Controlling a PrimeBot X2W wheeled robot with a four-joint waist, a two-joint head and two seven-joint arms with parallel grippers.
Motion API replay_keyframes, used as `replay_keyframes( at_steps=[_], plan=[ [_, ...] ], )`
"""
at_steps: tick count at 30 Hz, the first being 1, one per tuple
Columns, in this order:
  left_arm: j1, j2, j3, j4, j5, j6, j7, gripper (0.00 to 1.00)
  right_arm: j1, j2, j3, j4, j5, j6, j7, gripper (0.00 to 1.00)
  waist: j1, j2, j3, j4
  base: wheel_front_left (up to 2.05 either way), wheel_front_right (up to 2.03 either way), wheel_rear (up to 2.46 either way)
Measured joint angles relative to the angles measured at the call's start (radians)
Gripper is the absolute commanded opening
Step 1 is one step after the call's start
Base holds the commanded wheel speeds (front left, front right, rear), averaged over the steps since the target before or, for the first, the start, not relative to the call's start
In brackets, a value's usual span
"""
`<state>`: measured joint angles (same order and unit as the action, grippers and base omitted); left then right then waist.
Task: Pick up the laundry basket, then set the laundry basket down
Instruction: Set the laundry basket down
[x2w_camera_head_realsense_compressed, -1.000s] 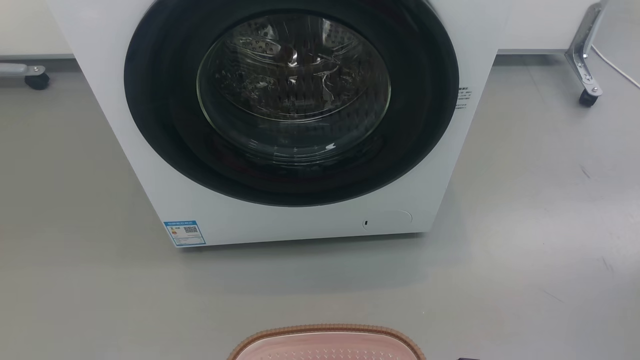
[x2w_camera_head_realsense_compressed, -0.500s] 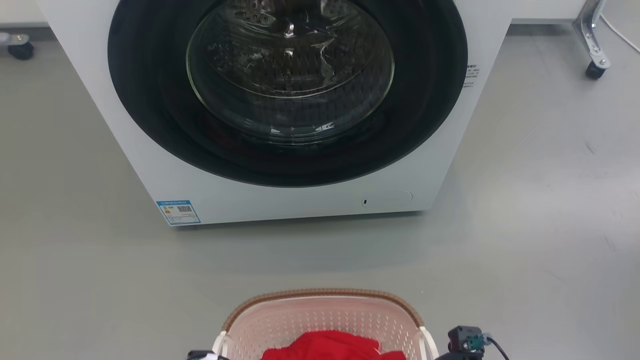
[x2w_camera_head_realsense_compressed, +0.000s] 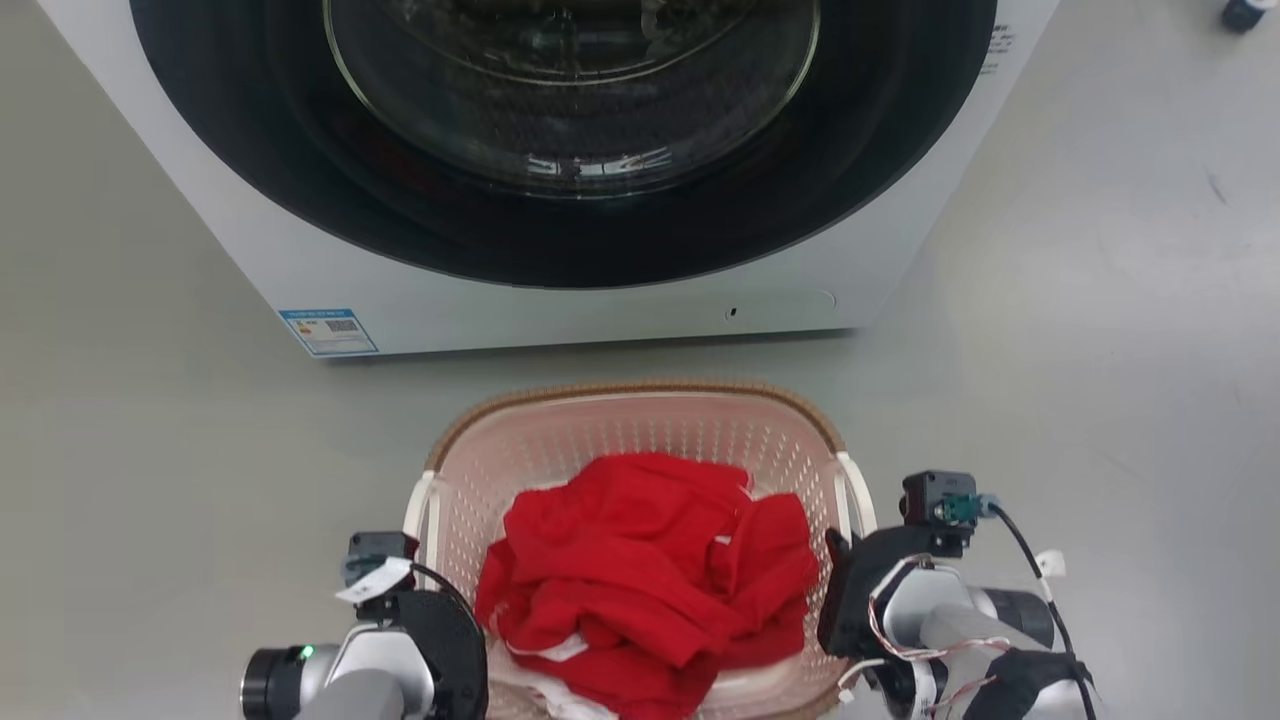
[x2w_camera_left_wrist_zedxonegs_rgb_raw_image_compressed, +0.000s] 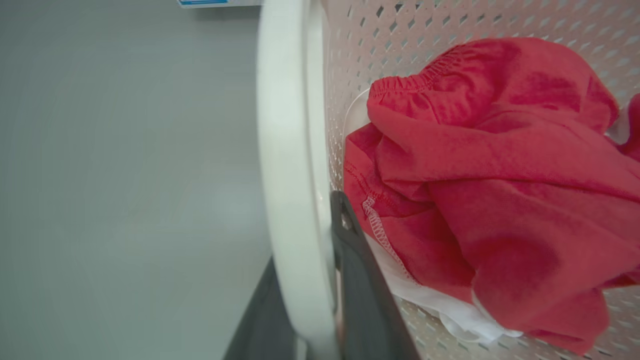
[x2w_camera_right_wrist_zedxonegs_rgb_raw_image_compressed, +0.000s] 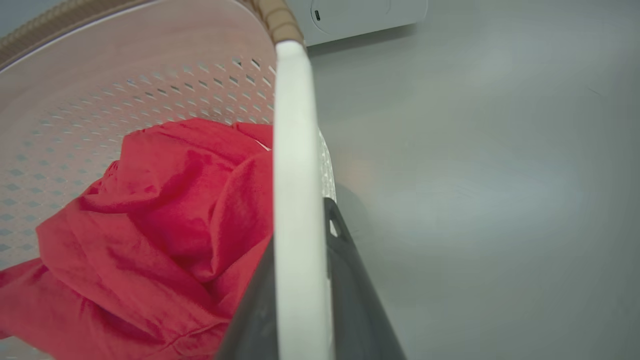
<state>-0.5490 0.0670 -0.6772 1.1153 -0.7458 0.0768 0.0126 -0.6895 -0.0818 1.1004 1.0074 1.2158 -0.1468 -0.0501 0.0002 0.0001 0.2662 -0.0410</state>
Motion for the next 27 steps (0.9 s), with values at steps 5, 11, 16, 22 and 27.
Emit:
replay_keyframes(
  at_steps=[5, 11, 16, 22, 27],
  plan=[
    [-0.074, 0.002, 0.026, -0.017, -0.002, 0.004, -0.023, 0.00, -0.078, -0.001, -0.017, 0.007, 0.000, 0.000, -0.028, 0.00, 0.0000, 0.0001, 0.067, 0.003, 0.00, 0.00, 0.00],
    [-0.140, 0.007, 0.031, -0.022, -0.001, 0.011, -0.043, 0.00, -0.149, -0.001, -0.020, 0.018, -0.003, 0.000, -0.059, 0.00, 0.0000, 0.0001, 0.152, 0.008, 0.00, 0.00, 0.00],
    [-0.192, 0.006, 0.040, -0.026, 0.000, 0.013, -0.060, 0.00, -0.194, -0.001, -0.021, 0.034, -0.010, 0.001, -0.082, 0.00, 0.0001, 0.0002, 0.225, 0.013, 0.00, 0.00, 0.00],
    [-0.246, 0.007, 0.045, -0.028, 0.004, 0.018, -0.075, 0.00, -0.254, 0.000, -0.024, 0.047, -0.019, 0.002, -0.094, 0.00, 0.0000, 0.0001, 0.298, 0.019, 0.00, 0.00, 0.00],
    [-0.297, 0.008, 0.046, -0.028, 0.011, 0.020, -0.081, 0.00, -0.314, -0.001, -0.024, 0.058, -0.029, 0.002, -0.107, 0.00, 0.0000, 0.0001, 0.372, 0.025, 0.00, 0.00, 0.00]
  ],
)
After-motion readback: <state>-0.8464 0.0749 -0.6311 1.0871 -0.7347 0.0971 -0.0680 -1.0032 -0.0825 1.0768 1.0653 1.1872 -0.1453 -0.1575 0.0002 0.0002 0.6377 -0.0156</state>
